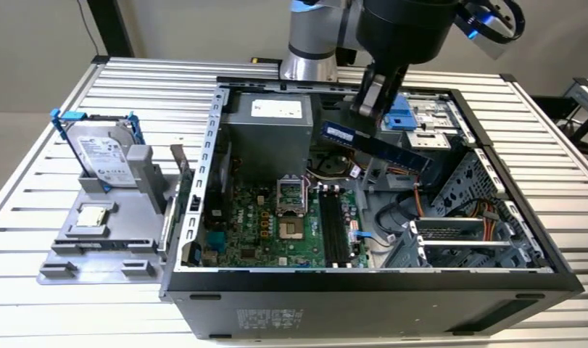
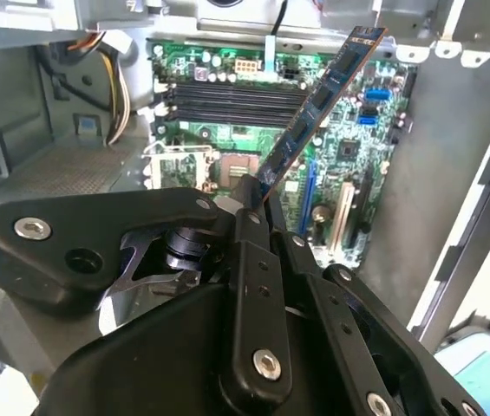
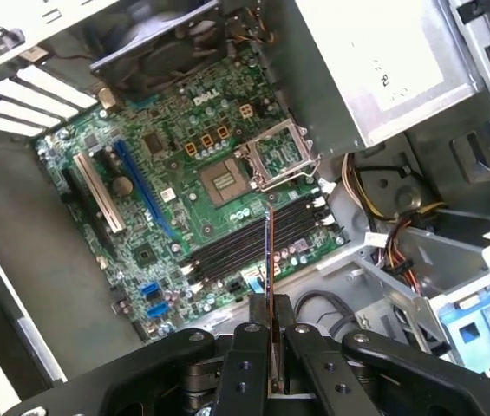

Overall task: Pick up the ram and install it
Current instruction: 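Insert the ram into the slot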

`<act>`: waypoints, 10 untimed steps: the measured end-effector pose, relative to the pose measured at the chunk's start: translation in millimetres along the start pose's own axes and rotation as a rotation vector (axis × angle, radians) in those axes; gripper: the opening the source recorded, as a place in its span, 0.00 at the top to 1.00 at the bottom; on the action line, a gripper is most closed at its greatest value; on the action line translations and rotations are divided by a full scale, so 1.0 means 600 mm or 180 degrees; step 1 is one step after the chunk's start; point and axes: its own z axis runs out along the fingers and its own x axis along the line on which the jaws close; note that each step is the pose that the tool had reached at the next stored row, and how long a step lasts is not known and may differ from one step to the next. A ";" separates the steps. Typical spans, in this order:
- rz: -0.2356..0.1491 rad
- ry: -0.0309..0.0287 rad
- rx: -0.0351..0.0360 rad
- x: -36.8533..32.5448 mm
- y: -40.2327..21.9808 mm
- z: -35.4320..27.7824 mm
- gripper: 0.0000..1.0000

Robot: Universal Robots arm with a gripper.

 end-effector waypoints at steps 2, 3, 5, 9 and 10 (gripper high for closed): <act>0.0112 -0.0001 0.0001 0.000 0.000 0.000 1.00; 0.0170 -0.0001 0.0002 0.000 0.000 0.000 1.00; 0.0276 -0.0002 0.0003 0.000 0.000 0.000 1.00; 0.0497 -0.0005 0.0006 0.000 0.000 0.000 1.00; 0.0554 -0.0005 0.0006 0.000 0.000 0.000 1.00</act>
